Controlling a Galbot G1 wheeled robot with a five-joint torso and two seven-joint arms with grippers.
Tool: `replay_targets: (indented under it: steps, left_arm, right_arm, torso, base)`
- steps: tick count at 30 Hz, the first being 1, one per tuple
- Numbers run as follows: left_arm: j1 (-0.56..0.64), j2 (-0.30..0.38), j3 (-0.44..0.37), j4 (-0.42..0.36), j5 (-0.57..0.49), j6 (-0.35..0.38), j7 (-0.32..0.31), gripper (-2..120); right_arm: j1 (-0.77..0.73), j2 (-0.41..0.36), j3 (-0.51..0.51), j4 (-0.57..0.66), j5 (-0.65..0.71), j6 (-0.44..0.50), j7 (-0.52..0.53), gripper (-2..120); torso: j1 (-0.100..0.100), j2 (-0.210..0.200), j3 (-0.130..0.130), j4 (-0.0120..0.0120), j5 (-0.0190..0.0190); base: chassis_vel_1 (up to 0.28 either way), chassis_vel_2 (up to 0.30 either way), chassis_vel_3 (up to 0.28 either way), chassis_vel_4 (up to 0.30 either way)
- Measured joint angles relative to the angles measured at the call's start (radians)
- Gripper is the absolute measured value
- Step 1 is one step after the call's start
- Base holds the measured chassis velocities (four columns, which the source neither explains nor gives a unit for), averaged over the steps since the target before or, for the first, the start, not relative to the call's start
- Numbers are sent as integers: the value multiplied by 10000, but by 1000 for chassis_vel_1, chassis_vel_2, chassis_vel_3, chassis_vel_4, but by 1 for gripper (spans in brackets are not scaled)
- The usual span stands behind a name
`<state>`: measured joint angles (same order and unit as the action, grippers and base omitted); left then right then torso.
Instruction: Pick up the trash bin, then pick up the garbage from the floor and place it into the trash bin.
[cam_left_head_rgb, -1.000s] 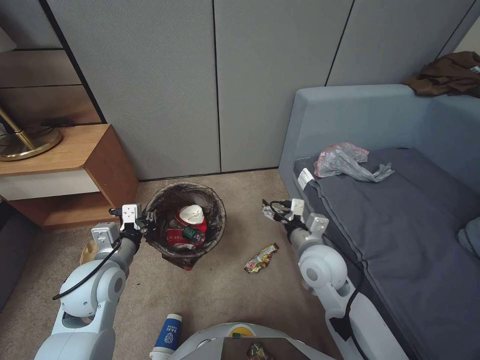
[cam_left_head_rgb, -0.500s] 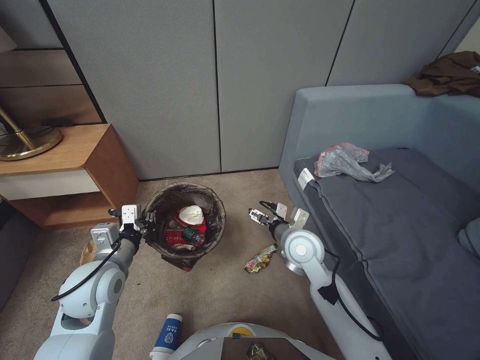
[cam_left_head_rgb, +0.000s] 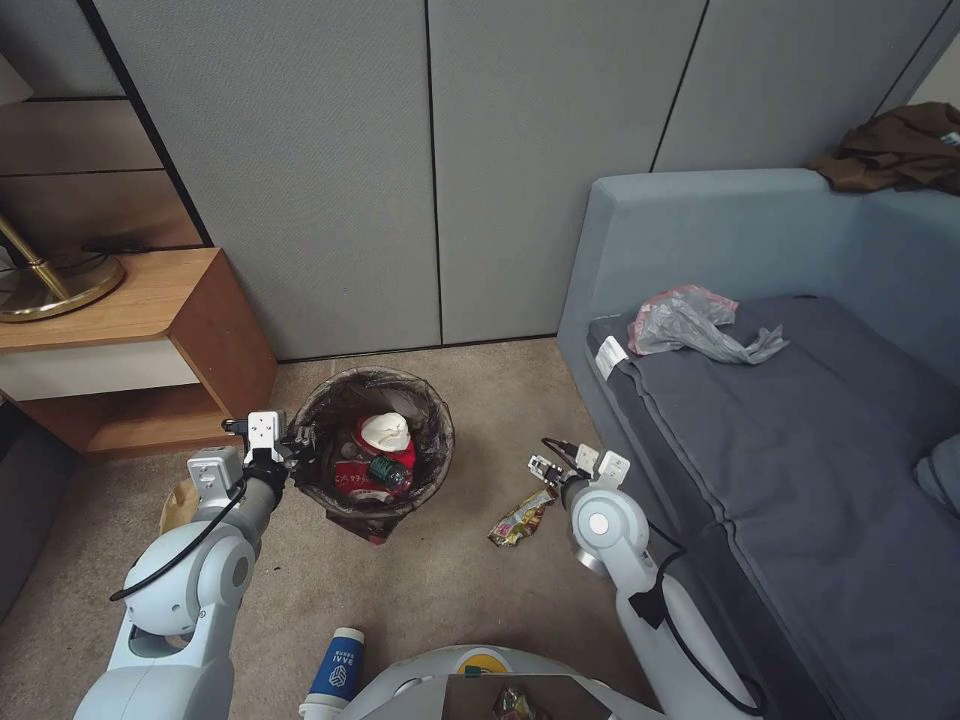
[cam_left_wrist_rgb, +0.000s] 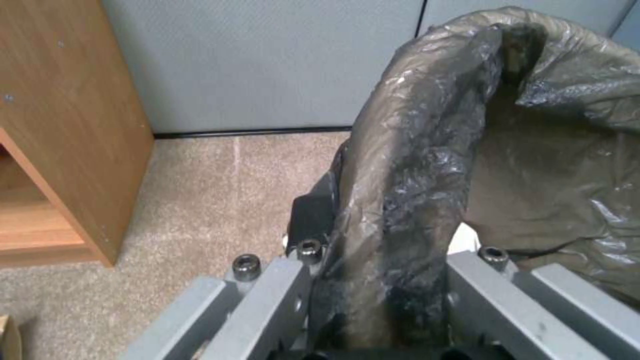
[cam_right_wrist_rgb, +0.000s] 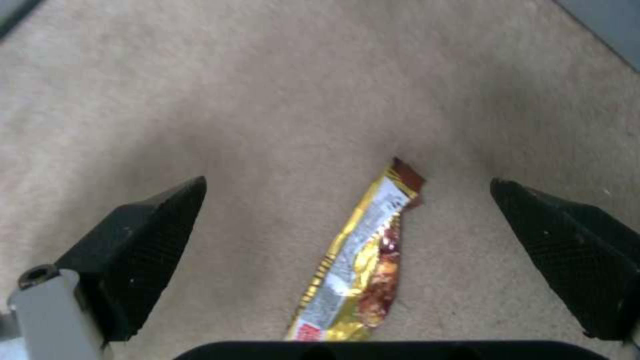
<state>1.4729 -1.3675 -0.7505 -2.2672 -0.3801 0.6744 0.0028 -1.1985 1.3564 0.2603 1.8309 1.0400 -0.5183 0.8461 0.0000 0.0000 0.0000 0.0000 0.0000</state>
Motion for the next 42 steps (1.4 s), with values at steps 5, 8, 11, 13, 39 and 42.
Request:
replay_targets:
  steps: [5, 8, 11, 13, 39, 42]
  left_arm:
    - [-19, -15, 8, 52, 41, -14, 19, 5]
    - [-27, -18, 12, 73, 51, -18, 22, 5]
    - [-41, -20, 16, 92, 57, -19, 23, 5]
    - [-48, -19, 17, 101, 57, -21, 25, 5]
    - [8, -64, -19, 153, 76, -80, 69, 5]
    - [15, -64, -20, 155, 78, -84, 71, 5]
  right_arm:
    - [96, 317, -27, -663, -154, 162, 155, 100]
    - [142, 519, -77, -1021, -157, 219, 145, 100]
    - [216, 705, -115, -1292, -178, 273, 116, 100]
    - [290, 904, -196, -1614, -227, 296, 88, 100]
    - [683, 1339, -36, -3382, -618, 552, -443, 100]
    - [760, 1382, -109, -3480, -653, 553, -484, 100]
  torso:
    - [0, 0, 0, 1, -1]
    - [0, 0, 0, 0, 0]
    - [0, 0, 0, 0, -2]
    - [0, 0, 0, 2, -1]
    - [0, 0, 0, 0, -1]
    - [0, 0, 0, 1, 0]
  base:
    - [0, 0, 0, 0]
    - [0, 0, 0, 0]
    - [0, 0, 0, 0]
    - [0, 0, 0, 0]
    - [0, 0, 0, 0]
    - [0, 0, 0, 0]
